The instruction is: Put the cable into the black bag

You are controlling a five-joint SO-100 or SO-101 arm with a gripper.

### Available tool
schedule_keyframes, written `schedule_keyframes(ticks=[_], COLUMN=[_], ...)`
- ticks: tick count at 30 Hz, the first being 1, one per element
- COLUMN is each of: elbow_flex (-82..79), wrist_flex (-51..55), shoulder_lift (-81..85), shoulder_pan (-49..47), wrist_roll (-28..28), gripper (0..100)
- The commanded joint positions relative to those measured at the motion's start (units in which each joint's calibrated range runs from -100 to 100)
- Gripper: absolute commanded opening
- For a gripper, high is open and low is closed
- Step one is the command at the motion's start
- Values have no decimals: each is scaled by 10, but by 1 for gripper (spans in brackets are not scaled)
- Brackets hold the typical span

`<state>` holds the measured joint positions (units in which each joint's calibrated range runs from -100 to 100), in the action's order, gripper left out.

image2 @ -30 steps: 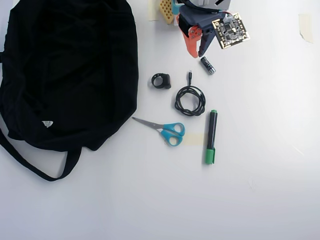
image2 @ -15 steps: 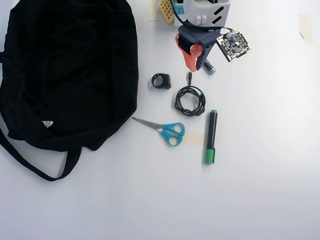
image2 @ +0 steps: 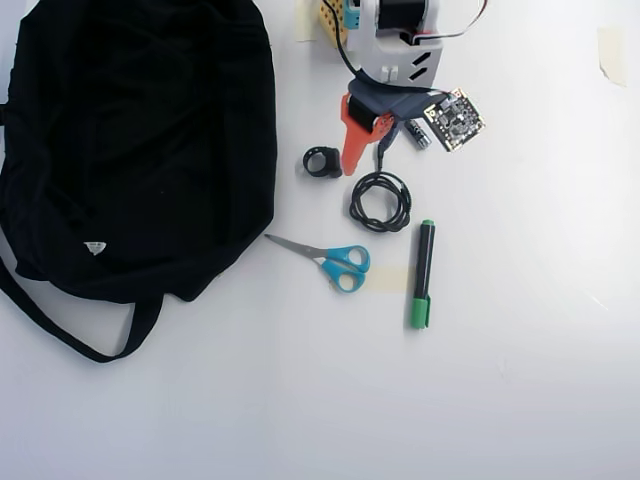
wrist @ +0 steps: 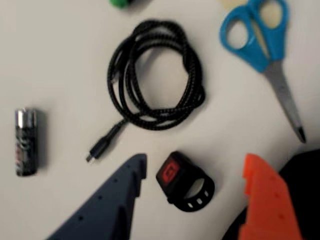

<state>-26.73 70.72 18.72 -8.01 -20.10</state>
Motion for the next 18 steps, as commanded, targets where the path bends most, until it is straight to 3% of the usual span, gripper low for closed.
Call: schedule_keyframes(ticks=[1, 5, 12, 18], elbow_flex=[28, 50, 62, 61], wrist_flex=[-9, -6, -9, -3], shoulder_lift=[-25, -62, -88, -88], shoulder_pan=[11, 13, 12, -2], wrist_roll=[-25, -33, -58, -58], gripper=[26, 28, 45, 46])
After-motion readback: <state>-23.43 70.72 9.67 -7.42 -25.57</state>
